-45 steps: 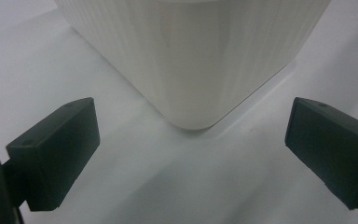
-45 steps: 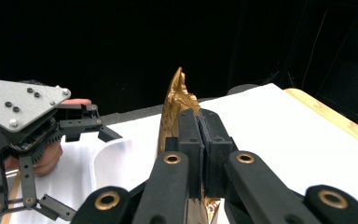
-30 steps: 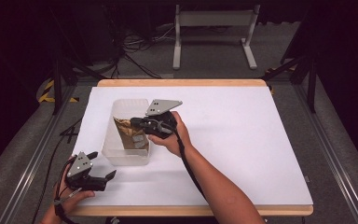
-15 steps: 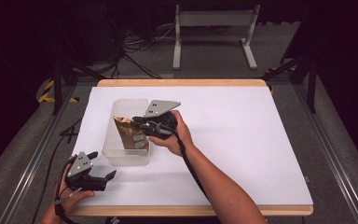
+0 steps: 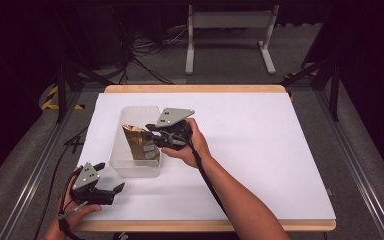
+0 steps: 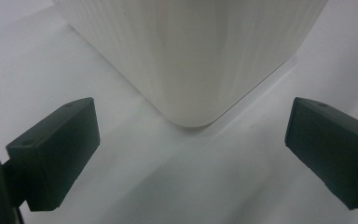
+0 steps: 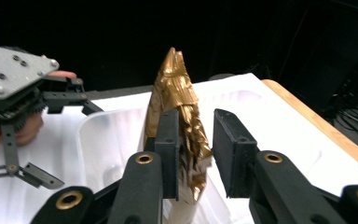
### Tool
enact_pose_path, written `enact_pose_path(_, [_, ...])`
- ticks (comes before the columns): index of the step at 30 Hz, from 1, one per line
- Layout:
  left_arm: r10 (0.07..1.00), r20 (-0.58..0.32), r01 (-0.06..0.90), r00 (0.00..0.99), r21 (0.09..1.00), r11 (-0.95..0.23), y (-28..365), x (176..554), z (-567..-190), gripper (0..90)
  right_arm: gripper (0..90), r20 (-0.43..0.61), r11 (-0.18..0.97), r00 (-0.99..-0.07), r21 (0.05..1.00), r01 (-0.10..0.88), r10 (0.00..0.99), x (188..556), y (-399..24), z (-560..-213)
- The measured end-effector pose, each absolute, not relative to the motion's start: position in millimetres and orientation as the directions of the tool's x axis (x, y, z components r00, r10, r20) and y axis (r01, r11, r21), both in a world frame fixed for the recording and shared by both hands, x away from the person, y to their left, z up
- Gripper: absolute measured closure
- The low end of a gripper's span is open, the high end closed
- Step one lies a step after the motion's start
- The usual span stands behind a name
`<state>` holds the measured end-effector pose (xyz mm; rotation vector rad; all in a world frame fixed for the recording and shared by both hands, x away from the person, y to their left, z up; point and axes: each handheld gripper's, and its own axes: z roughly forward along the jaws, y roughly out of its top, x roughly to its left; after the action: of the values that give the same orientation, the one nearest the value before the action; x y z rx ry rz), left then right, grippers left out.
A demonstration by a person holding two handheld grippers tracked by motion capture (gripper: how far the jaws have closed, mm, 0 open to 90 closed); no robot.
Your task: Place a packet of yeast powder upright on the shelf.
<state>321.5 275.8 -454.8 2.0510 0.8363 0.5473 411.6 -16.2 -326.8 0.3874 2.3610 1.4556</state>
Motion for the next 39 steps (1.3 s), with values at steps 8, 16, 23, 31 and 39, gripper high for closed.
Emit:
enact_pose_path(8, [0.726,0.084,0.361,0.683,0.825,-0.435,275,321,-455,3.8,70.4,-0.166,0.469,-0.902,0.882,0.045,0.398,409,-22,-324])
enact_pose_path(16, [0.726,0.083,0.363,0.683,0.823,-0.436,275,322,-455,3.8,68.6,-0.199,0.484,-0.894,0.875,0.023,0.402,404,-28,-318])
enact_pose_path(23, [0.728,0.081,0.365,0.681,0.823,-0.434,275,322,-455,3.8,67.6,-0.216,0.492,-0.886,0.87,0.016,0.41,401,-39,-313])
enact_pose_path(31, [0.724,0.085,0.366,0.684,0.819,-0.442,275,322,-455,3.8,64.7,-0.239,0.511,-0.879,0.86,0.006,0.413,398,-51,-307])
enact_pose_path(39, [0.726,0.085,0.367,0.683,0.819,-0.442,275,323,-455,3.8,59.0,-0.269,0.555,-0.866,0.832,0.011,0.421,396,-69,-303])
